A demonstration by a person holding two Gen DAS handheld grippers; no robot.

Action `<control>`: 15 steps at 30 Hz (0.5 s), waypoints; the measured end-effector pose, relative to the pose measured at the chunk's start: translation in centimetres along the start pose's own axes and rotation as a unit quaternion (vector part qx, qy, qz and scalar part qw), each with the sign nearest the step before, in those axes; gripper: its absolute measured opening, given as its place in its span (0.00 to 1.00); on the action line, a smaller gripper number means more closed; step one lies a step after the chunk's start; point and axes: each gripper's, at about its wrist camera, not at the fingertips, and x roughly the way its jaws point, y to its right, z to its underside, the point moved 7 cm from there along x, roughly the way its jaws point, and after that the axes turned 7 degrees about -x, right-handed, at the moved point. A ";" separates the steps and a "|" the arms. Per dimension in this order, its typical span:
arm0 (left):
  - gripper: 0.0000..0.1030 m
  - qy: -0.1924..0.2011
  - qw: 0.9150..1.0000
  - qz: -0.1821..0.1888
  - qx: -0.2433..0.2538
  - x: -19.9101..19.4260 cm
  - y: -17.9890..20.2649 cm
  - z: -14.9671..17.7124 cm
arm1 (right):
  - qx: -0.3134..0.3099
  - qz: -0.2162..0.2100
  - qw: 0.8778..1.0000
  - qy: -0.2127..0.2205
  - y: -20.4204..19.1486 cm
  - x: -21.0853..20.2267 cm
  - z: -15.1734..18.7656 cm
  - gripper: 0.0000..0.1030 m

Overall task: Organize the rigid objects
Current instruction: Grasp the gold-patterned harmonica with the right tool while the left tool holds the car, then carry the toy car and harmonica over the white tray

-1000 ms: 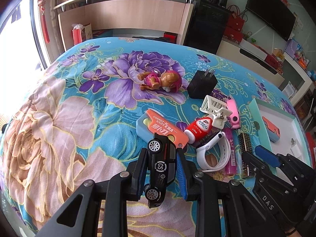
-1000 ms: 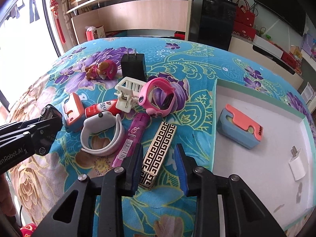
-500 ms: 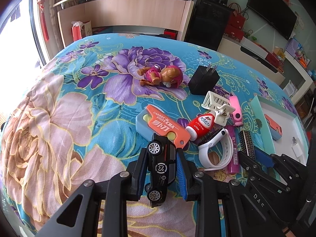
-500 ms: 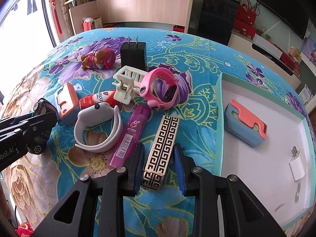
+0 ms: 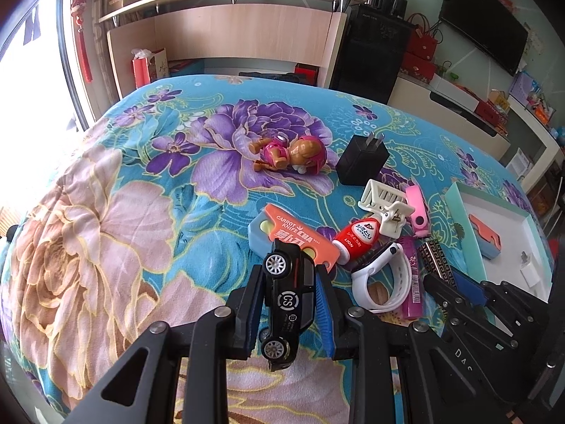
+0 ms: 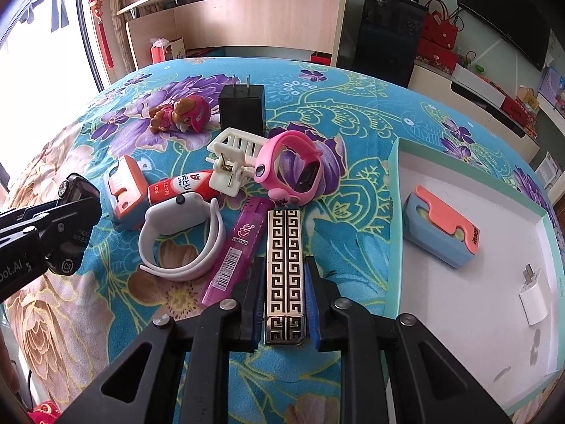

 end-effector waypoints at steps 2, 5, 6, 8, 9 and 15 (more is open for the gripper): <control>0.29 0.007 1.000 0.001 0.000 -0.4 0.0 -0.2 | 0.008 -0.002 1.000 0.017 0.3 -0.9 -0.4 0.21; 0.29 0.017 1.000 0.003 0.000 -1.0 0.2 -0.5 | 0.026 -0.008 0.999 0.040 0.9 -2.1 -0.8 0.21; 0.29 0.020 1.000 0.004 0.001 -1.2 0.3 -0.6 | 0.029 -0.008 0.999 0.044 1.1 -2.3 -0.9 0.21; 0.29 0.025 1.000 0.007 0.003 -1.5 0.7 -0.8 | 0.039 -0.010 0.998 0.051 1.5 -2.7 -1.0 0.21; 0.29 0.026 1.000 0.009 0.006 -1.6 0.9 -0.8 | 0.043 -0.011 0.998 0.053 1.7 -2.8 -1.1 0.21; 0.29 0.031 0.999 0.019 0.036 -2.2 3.7 -0.8 | 0.071 -0.004 0.995 0.075 4.3 -4.5 -1.2 0.21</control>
